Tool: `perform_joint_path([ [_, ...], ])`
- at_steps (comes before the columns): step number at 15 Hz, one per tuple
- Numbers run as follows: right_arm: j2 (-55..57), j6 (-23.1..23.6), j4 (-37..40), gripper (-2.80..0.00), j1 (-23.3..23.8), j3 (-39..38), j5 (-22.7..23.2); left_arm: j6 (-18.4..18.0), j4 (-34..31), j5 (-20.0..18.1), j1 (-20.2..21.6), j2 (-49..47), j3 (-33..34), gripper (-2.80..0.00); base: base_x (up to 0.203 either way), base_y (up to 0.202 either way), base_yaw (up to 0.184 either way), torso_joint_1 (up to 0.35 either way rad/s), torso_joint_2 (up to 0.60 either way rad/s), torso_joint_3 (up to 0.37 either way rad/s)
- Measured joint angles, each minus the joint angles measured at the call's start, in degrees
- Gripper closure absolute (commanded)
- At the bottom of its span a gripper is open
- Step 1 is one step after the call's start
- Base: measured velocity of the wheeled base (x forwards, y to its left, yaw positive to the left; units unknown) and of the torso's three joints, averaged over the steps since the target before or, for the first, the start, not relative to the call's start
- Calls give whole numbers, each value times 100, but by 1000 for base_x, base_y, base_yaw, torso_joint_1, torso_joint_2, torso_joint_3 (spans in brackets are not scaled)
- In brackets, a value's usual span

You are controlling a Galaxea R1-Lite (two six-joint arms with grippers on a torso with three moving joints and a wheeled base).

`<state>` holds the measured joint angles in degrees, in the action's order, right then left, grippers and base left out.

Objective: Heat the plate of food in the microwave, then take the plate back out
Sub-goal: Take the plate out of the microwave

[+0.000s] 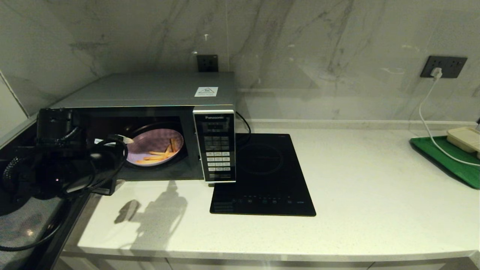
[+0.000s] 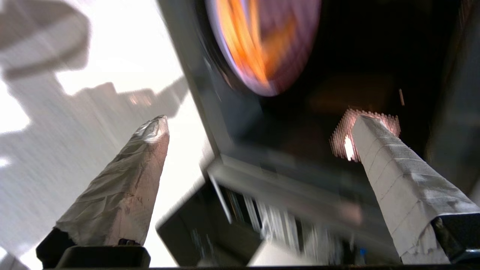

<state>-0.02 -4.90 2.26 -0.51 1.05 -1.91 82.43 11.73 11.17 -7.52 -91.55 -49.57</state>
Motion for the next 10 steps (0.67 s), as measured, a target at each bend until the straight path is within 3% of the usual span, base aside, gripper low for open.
perform_joint_path([
  [5, 0, 2, 0, 0, -1, 0, 1, -242, -10, -17, 762, 40, 151, -280, 0, 0, 0, 0, 0, 0],
  [10, 0, 0, 0, 0, 0, 0, 1, -429, -18, -183, 1099, 545, 415, -280, 0, 0, 0, 0, 0, 0],
])
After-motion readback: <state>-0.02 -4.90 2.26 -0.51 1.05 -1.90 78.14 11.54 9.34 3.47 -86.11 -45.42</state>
